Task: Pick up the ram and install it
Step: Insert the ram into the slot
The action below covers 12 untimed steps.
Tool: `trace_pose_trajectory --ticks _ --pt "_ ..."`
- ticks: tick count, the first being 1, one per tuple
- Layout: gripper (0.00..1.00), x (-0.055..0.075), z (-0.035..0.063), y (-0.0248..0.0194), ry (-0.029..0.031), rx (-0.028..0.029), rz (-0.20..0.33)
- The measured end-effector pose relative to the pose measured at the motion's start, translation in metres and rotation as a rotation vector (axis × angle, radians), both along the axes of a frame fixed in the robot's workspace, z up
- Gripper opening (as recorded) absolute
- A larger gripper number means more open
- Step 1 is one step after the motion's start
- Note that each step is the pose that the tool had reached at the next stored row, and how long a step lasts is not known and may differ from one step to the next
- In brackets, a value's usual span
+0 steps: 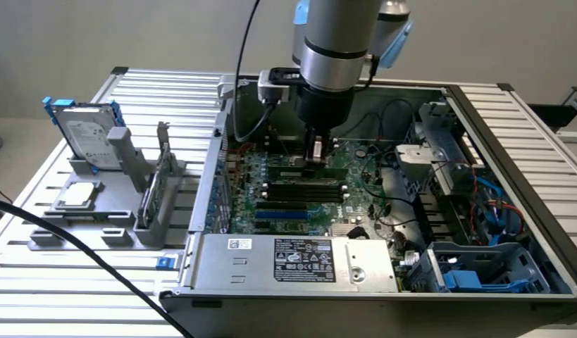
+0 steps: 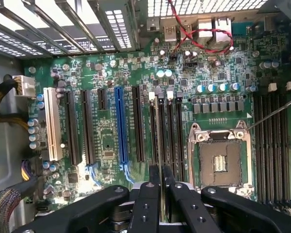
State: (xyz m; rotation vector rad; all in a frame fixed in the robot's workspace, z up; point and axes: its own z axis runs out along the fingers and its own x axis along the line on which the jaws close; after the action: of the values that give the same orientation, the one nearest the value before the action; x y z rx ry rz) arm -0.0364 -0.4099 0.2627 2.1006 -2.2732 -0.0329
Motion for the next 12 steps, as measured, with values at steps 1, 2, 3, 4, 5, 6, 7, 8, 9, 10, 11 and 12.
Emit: trace_pose_trajectory --ticks 1,2,3,4,5,6,7,8,9,10,11,12 --pt "0.14 0.0 -0.0018 0.0 0.0001 -0.0001 0.0" --pt "0.14 0.0 -0.0036 0.0 0.0001 -0.0001 0.0" --pt "0.14 0.0 -0.0054 0.0 0.0 -0.0002 0.0" --pt "0.14 0.0 -0.0073 0.0 0.0 0.0 0.0" --pt "0.14 0.0 -0.009 0.0 0.0 -0.0001 0.0" --pt "0.14 0.0 -0.0108 0.0 0.0 -0.0001 0.0" --pt "0.14 0.0 -0.0126 0.0 0.0 -0.0001 0.0" --pt "0.14 0.0 -0.0146 0.0 0.0 -0.0001 0.0" --pt "0.14 0.0 -0.0163 0.0 0.0 -0.0002 0.0" --pt "0.14 0.0 -0.0181 0.0 0.0 -0.0001 0.0" --pt "0.14 0.0 -0.0199 0.0 0.0001 -0.0002 0.0" --pt "0.14 0.0 -0.0218 0.0 0.0001 -0.0002 0.0"
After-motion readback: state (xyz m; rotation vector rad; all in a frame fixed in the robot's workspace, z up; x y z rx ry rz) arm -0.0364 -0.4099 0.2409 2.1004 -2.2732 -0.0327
